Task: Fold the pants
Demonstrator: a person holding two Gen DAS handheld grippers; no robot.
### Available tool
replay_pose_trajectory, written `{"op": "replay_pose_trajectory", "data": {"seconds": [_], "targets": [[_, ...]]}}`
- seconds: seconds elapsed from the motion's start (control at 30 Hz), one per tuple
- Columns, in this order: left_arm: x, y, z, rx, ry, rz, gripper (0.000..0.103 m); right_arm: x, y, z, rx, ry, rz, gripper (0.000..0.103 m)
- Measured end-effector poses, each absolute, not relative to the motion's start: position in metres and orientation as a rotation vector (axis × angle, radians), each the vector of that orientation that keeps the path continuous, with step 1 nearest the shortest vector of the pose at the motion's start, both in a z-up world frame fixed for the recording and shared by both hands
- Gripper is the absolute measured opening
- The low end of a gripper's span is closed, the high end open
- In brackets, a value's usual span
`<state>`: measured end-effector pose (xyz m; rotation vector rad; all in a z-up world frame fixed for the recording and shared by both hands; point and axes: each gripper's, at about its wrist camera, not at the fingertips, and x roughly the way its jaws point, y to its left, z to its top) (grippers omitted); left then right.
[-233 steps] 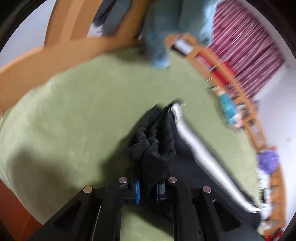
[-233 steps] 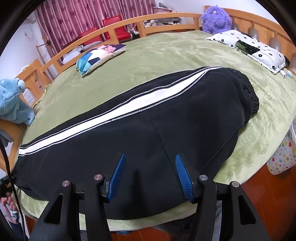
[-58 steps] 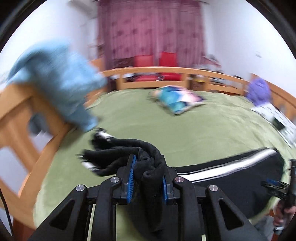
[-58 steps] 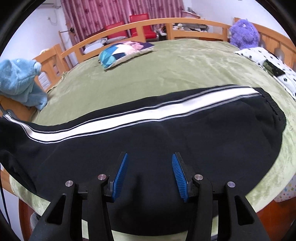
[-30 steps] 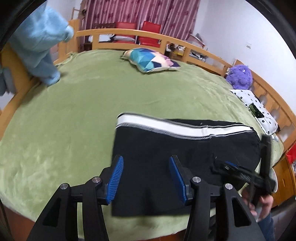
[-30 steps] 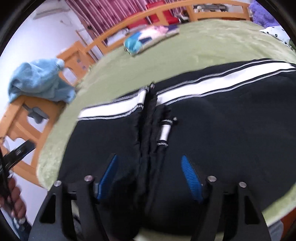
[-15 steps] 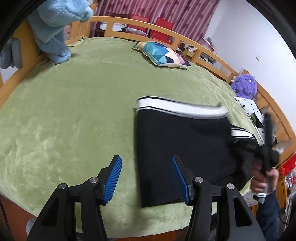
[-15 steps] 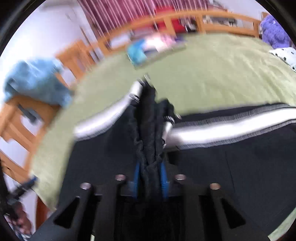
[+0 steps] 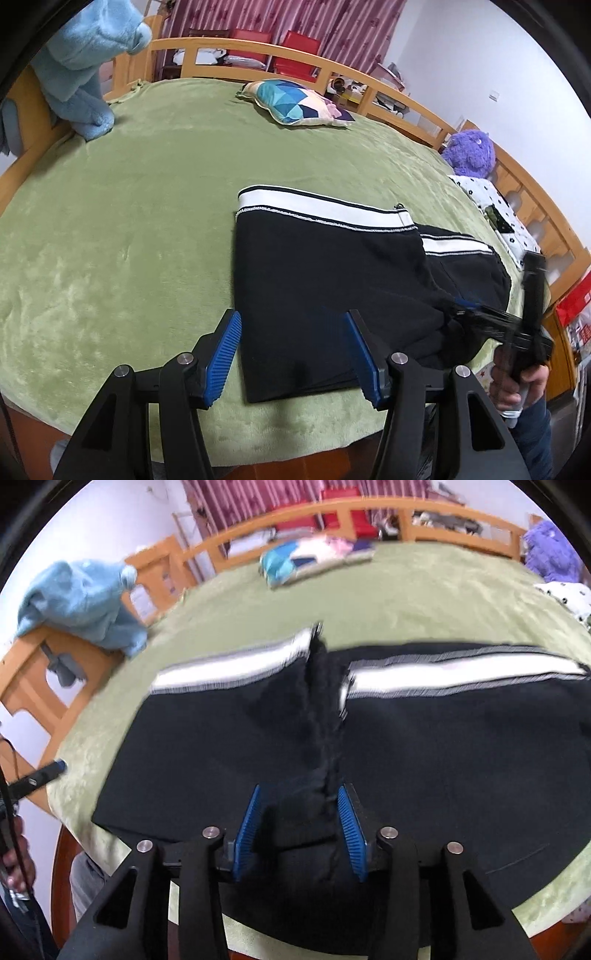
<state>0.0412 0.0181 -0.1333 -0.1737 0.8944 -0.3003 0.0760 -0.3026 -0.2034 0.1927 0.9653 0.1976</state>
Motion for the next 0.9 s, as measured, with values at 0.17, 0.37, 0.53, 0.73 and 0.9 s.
{"op": "replay_pose_trajectory", "data": {"seconds": [0.17, 0.37, 0.53, 0.73, 0.9], "targets": [[0.03, 0.022, -0.128, -0.145, 0.868, -0.283, 0.056, 0.07, -0.306, -0.181, 0.208, 0.889, 0.216, 0.016], [0.037, 0.025, -0.133, -0.196, 0.892, -0.298, 0.057, 0.039, -0.318, -0.163, 0.288, 0.852, 0.278, 0.02], [0.043, 0.02, -0.138, -0.177, 0.904, -0.307, 0.057, 0.044, -0.303, -0.218, 0.189, 1.011, 0.233, 0.024], [0.047, 0.021, -0.147, -0.148, 0.88, -0.272, 0.057, 0.062, -0.31, -0.178, 0.197, 0.866, 0.238, 0.055], [0.058, 0.017, -0.153, -0.105, 0.878, -0.257, 0.057, 0.116, -0.309, -0.19, 0.196, 0.871, 0.208, 0.053]]}}
